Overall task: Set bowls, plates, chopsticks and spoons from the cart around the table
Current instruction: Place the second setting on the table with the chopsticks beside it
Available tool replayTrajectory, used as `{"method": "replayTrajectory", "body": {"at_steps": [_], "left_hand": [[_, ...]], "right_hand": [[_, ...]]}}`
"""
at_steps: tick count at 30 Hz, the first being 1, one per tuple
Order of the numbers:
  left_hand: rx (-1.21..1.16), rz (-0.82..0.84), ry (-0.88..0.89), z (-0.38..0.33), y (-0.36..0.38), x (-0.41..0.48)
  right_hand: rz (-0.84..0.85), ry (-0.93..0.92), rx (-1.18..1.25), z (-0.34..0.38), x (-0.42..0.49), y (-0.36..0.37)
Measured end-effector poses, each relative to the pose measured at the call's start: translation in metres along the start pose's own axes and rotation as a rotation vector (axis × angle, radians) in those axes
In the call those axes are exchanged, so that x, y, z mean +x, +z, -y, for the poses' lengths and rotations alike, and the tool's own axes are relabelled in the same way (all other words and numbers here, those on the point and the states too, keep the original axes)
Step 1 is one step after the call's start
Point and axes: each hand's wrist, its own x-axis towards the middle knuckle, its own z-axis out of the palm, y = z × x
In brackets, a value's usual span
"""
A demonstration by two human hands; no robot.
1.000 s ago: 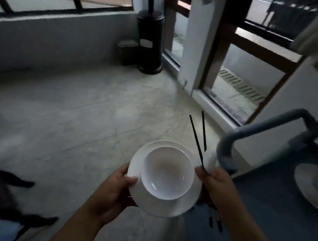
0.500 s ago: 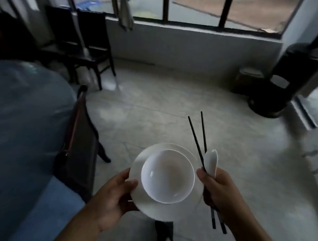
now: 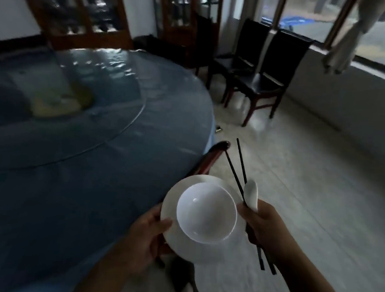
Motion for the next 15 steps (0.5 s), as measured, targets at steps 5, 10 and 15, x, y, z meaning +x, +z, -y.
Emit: {"method": "replayTrajectory", "body": {"at_steps": [5, 10, 15], "left_hand": [[-0.184, -0.21, 0.046, -0.026, -0.049, 0.064], [-0.22, -0.402, 0.041, -0.051, -0.09, 0.122], [-0.058, -0.591, 0.064, -0.059, -0.125, 0.159]], "right_hand": [[0.187, 0.005, -0.109, 0.015, 0.132, 0.039], [0.31, -0.034, -0.305, 0.033, 0.243, 0.089], [0.445, -0.074, -0.482, 0.036, 0.327, 0.132]]}}
